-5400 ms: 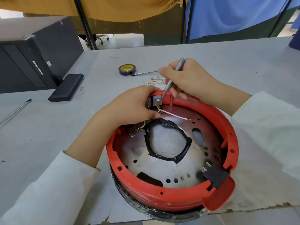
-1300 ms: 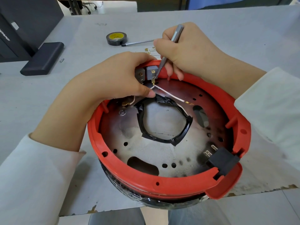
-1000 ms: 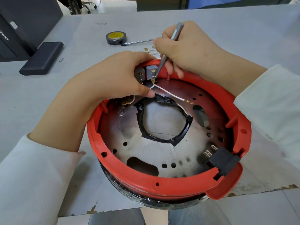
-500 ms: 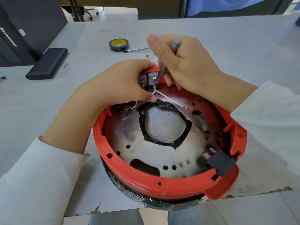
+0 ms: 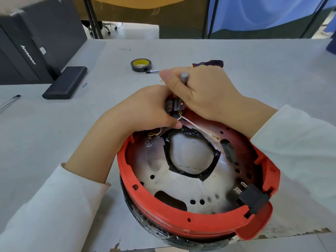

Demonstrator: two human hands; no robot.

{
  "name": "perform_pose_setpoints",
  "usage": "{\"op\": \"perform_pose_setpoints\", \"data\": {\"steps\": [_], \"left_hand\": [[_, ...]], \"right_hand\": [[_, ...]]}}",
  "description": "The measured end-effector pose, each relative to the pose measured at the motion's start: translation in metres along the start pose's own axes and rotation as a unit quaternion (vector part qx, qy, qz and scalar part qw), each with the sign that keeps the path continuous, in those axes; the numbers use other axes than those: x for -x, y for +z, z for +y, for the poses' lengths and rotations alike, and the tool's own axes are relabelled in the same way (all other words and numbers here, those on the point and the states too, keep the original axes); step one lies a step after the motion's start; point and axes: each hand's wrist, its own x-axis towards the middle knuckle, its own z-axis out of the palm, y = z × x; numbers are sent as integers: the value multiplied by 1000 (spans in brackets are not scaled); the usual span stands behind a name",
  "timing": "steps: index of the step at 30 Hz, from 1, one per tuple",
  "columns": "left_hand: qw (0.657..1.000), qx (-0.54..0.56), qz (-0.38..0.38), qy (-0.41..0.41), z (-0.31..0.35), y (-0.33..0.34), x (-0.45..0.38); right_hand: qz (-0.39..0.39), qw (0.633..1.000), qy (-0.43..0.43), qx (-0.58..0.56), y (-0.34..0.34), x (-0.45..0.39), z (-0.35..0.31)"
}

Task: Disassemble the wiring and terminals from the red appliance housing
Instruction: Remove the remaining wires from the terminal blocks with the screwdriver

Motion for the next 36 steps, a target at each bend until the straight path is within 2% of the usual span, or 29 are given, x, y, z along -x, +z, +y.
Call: {"op": "perform_pose_setpoints", "data": {"steps": [3,8,14,21,32,36], "left_hand": [[1000,-3,1,-1,0,0,0],[1000,4,-1,-15,0,0,0],[1000,10,2,-20,0,-1,1],[999,23,2,-28,-3,-2,-1],[1000,17,-1,-22,-4,-3,-2],[1000,19,-6,-17,-6,-3,-3]], "right_hand": [[8,999,4,-52,-1,-4,2],[-2,997,-56,48,4,-10,-2],[13,998,-54,39,8,-11,-3],[-11,998,27,-49,10,-21,-2],[-5,991,42,-126,15,-25,3],[-6,992,55,-112,18,-26,3]]}}
